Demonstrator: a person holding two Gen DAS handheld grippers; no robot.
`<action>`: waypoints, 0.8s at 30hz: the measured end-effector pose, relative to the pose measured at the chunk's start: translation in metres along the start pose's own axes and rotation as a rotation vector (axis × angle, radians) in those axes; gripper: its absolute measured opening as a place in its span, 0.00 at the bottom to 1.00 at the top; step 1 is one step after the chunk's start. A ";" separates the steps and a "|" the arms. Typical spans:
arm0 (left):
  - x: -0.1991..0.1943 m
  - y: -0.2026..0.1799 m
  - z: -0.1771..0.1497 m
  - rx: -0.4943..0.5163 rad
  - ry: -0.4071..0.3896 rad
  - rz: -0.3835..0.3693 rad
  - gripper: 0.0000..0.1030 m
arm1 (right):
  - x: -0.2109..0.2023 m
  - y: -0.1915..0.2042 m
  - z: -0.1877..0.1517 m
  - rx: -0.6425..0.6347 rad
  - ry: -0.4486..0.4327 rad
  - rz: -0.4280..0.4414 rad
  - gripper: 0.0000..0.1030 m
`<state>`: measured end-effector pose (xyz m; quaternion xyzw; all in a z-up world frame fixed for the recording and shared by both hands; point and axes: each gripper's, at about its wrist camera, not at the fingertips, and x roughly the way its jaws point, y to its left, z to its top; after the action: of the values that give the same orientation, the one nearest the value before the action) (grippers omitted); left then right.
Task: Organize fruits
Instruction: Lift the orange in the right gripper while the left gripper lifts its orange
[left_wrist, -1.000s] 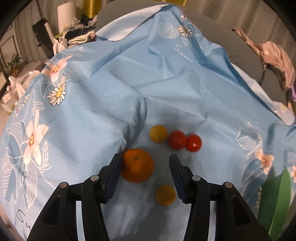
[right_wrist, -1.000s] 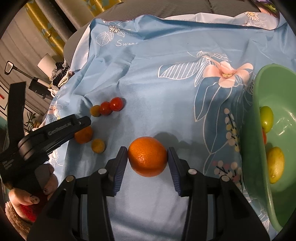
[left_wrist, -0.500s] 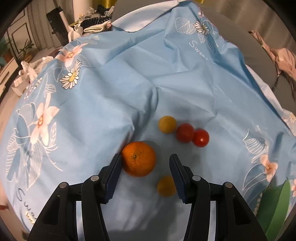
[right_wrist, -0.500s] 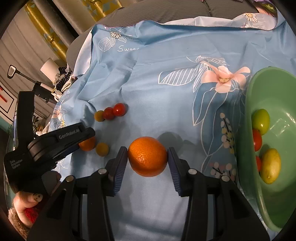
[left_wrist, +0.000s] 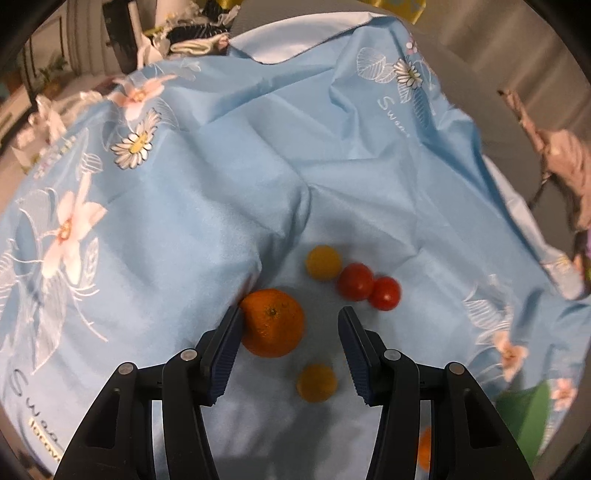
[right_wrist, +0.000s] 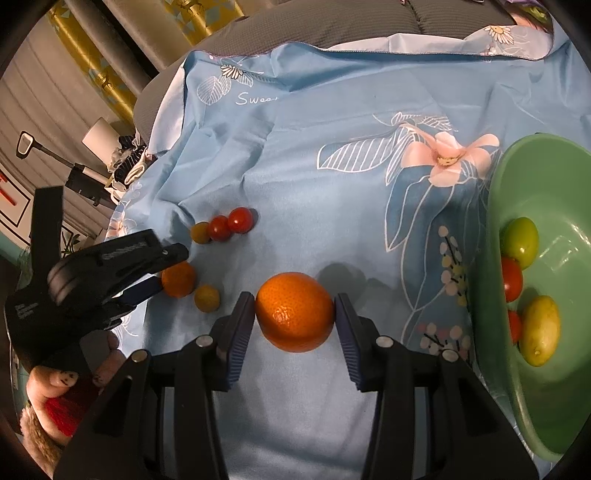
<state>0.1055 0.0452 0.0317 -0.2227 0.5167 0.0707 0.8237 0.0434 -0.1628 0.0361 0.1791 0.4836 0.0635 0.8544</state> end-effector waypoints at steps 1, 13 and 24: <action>-0.001 0.002 0.001 0.000 0.002 -0.019 0.50 | 0.000 -0.001 0.000 0.000 0.000 0.000 0.44; -0.013 -0.015 -0.006 0.117 0.066 -0.289 0.44 | -0.001 -0.001 0.001 0.001 0.005 0.000 0.44; -0.025 -0.036 -0.012 0.228 -0.067 -0.092 0.44 | -0.002 0.000 0.000 -0.001 0.002 -0.007 0.44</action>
<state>0.0964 0.0105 0.0597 -0.1487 0.4826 -0.0190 0.8629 0.0424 -0.1637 0.0377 0.1771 0.4851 0.0608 0.8542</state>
